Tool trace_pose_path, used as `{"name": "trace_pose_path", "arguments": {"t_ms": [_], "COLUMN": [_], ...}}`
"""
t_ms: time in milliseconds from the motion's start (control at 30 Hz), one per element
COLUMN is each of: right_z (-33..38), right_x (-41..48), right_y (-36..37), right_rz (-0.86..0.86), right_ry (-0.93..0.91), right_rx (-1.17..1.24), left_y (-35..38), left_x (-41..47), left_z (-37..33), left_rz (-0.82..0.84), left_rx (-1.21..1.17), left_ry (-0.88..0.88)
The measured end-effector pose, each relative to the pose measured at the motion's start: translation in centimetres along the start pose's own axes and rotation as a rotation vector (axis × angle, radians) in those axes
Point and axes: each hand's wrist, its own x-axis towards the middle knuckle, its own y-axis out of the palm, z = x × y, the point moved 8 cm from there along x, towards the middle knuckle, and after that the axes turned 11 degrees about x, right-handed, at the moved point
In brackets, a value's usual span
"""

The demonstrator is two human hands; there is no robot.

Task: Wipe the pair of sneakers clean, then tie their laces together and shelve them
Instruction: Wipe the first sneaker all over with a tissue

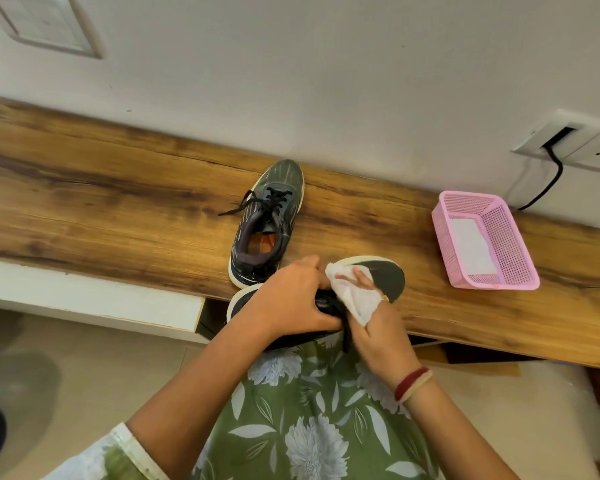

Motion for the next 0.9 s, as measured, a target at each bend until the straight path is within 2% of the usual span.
{"name": "trace_pose_path", "arguments": {"t_ms": [67,100,200,367,500,667,767,800,833,900], "right_z": [0.2,-0.1,-0.6,0.1,-1.5,0.6,-0.5,-0.5,-0.2,0.4], "right_x": [0.2,0.6,1.7,1.7,2.5,2.2,2.8,2.9,2.7,2.4], "right_y": [-0.4,-1.2,-3.3,-0.4,-3.4,-1.0,-2.7,-2.5,-1.7,-0.4], "right_rz": [0.084,0.083,-0.016,0.184,0.048,0.202,0.075,0.08,0.123,0.161], "right_ry": [-0.001,-0.003,0.024,-0.032,0.066,-0.055,-0.007,0.002,-0.016,-0.004], "right_rx": [-0.029,-0.12,-0.317,-0.29,-0.463,-0.324,-0.401,-0.409,-0.366,-0.132], "left_y": [-0.1,-0.1,0.1,-0.2,-0.2,-0.3,-0.1,0.0,0.0,0.0], "left_x": [0.0,0.0,0.0,-0.2,0.0,0.1,0.1,0.1,0.1,0.1], "left_z": [-0.1,-0.1,-0.1,-0.2,-0.1,0.1,0.0,0.0,0.1,0.2], "left_rz": [-0.012,-0.018,-0.026,-0.048,-0.006,-0.012,0.013,0.019,0.018,0.006], "left_rx": [0.003,0.017,0.053,0.038,0.073,0.049,0.078,0.084,0.081,0.056], "left_ry": [0.007,0.008,0.004,-0.009,-0.006,-0.005,-0.01,-0.014,-0.017,-0.021]}}
